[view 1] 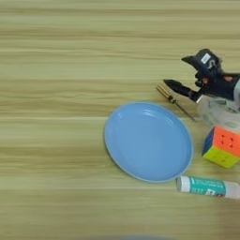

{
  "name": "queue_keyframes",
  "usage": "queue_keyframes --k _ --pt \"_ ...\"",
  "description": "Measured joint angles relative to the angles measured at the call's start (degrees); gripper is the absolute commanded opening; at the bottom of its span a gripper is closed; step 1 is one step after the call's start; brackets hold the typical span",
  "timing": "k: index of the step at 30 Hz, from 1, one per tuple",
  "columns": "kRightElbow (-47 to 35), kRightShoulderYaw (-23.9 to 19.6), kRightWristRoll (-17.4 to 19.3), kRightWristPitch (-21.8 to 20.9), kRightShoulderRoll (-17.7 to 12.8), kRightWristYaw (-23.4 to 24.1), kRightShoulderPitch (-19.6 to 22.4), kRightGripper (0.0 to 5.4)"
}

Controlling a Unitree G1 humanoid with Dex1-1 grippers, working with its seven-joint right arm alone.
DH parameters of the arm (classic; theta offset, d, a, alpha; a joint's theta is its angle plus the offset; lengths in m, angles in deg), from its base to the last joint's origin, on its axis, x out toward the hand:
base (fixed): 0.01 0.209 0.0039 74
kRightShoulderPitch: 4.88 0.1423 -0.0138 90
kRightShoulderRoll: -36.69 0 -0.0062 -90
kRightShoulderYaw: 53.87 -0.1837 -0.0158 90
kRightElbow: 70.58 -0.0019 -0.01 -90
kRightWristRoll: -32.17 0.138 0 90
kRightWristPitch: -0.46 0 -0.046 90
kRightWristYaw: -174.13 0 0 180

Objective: Move the objects on the table

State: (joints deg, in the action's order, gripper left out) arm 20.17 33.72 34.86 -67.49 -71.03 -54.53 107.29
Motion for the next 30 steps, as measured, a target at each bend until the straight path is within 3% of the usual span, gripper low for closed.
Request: queue_keyframes --k 9,12,17,28,30 --pt "-2.7 -7.6 8.4 2.0 -2.5 -3.9 -0.2 5.37" --pt "-3.1 -10.6 12.8 -0.4 -2.6 -7.0 -0.5 5.37" --pt "-2.9 -14.1 17.2 -2.9 -3.8 -10.2 -1.0 5.37" --pt "0.0 -18.0 20.9 -10.5 -6.6 -18.8 -5.9 5.37" --pt "0.8 -18.2 22.1 -11.6 -7.3 -22.3 -7.4 5.37"
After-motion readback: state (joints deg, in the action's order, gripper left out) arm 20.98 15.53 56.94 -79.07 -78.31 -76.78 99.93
